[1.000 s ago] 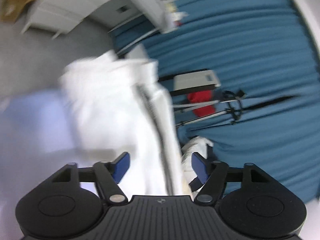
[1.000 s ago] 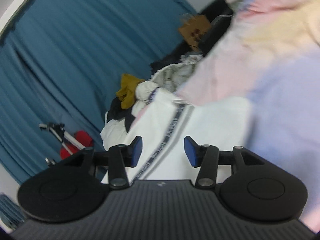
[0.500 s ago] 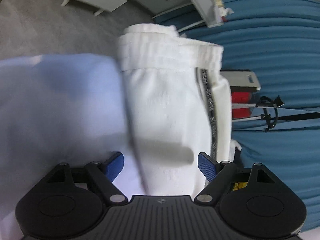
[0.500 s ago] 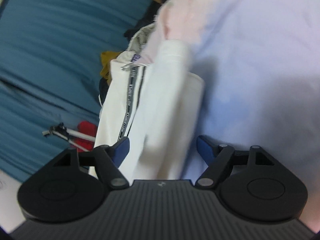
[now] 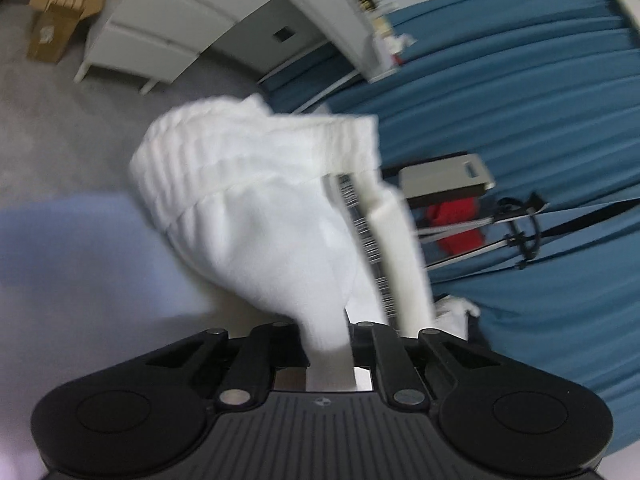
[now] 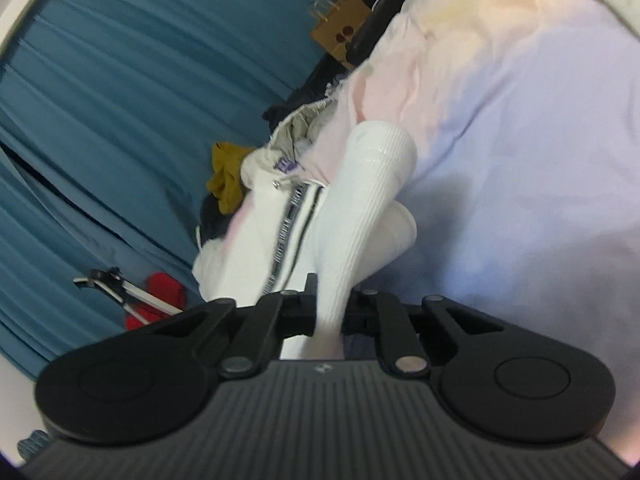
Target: Fold clothes
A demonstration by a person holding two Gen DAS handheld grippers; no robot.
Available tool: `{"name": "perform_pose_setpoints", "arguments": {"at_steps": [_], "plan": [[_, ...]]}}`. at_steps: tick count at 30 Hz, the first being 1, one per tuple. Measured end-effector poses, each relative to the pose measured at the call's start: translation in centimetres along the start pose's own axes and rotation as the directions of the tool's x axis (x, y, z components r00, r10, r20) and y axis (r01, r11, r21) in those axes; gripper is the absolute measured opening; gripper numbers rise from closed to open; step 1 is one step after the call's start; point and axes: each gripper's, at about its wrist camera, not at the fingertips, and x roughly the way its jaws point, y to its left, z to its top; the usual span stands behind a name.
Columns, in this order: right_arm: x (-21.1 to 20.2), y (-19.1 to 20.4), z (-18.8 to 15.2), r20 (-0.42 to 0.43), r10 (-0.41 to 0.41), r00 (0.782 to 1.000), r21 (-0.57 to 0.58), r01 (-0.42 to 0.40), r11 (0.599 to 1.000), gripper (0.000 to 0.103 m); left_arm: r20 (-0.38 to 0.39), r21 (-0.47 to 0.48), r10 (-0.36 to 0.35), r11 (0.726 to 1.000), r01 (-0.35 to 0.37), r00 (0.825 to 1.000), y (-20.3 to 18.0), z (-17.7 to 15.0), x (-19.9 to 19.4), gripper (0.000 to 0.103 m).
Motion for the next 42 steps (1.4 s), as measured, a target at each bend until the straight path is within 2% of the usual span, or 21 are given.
{"name": "perform_pose_setpoints", "arguments": {"at_steps": [5, 10, 14, 18, 23, 26, 29, 30, 31, 34, 37, 42], "plan": [[-4.1, 0.0, 0.0, -0.008, -0.045, 0.999, 0.038, 0.045, 0.998, 0.011, 0.026, -0.002, -0.030, 1.000, 0.030, 0.999, 0.2, 0.4, -4.1, 0.010], [-7.8, -1.3, -0.8, -0.061, -0.077, 0.995, 0.127, 0.084, 0.988, 0.011, 0.013, 0.058, 0.000, 0.998, -0.001, 1.000, 1.8, 1.0, -8.9, 0.010], [-10.0, -1.1, -0.5, -0.100, -0.075, 0.992, 0.127, 0.087, 0.988, 0.011, 0.001, 0.014, 0.024, 1.000, -0.024, 1.000, 2.9, 1.7, -12.6, 0.010], [-11.5, -1.6, -0.2, -0.106, -0.085, 0.991, 0.112, 0.097, 0.989, 0.011, -0.059, 0.035, 0.113, 0.993, -0.111, 0.992, 4.0, 1.9, -14.9, 0.010], [-10.9, -4.5, -0.9, -0.179, -0.161, 0.971, 0.102, 0.181, 0.978, 0.011, -0.129, 0.100, 0.203, 0.976, -0.191, 0.971, 4.7, 1.8, -15.9, 0.013], [-10.9, -5.5, -1.3, -0.188, -0.151, 0.970, 0.137, 0.178, 0.974, 0.011, -0.144, 0.134, 0.229, 0.968, -0.210, 0.963, 4.4, 1.3, -16.3, 0.018], [-10.9, -5.3, -1.4, -0.187, -0.154, 0.970, 0.112, 0.177, 0.978, 0.011, -0.152, 0.180, 0.259, 0.956, -0.231, 0.954, 3.9, 0.9, -17.5, 0.028], [-10.9, -5.2, -1.4, -0.187, -0.155, 0.970, 0.106, 0.177, 0.978, 0.011, -0.159, 0.197, 0.264, 0.953, -0.231, 0.951, 3.7, 0.7, -18.0, 0.037], [-10.9, -5.1, -1.4, -0.187, -0.156, 0.970, 0.100, 0.177, 0.979, 0.011, -0.153, 0.225, 0.278, 0.944, -0.241, 0.948, 3.3, 0.4, -18.4, 0.046], [-10.9, -5.1, -1.3, -0.187, -0.154, 0.970, 0.102, 0.175, 0.979, 0.011, -0.104, 0.341, 0.321, 0.901, -0.270, 0.941, 1.6, -0.7, -20.5, 0.051], [-10.9, -5.0, -1.2, -0.186, -0.150, 0.971, 0.110, 0.172, 0.979, 0.011, -0.065, 0.445, 0.318, 0.858, -0.258, 0.946, -0.1, -2.3, -22.7, 0.059], [-10.9, -4.8, -1.1, -0.177, -0.148, 0.973, 0.103, 0.168, 0.980, 0.011, -0.044, 0.590, 0.281, 0.781, -0.202, 0.959, -3.9, -5.5, -24.4, 0.059]]}}
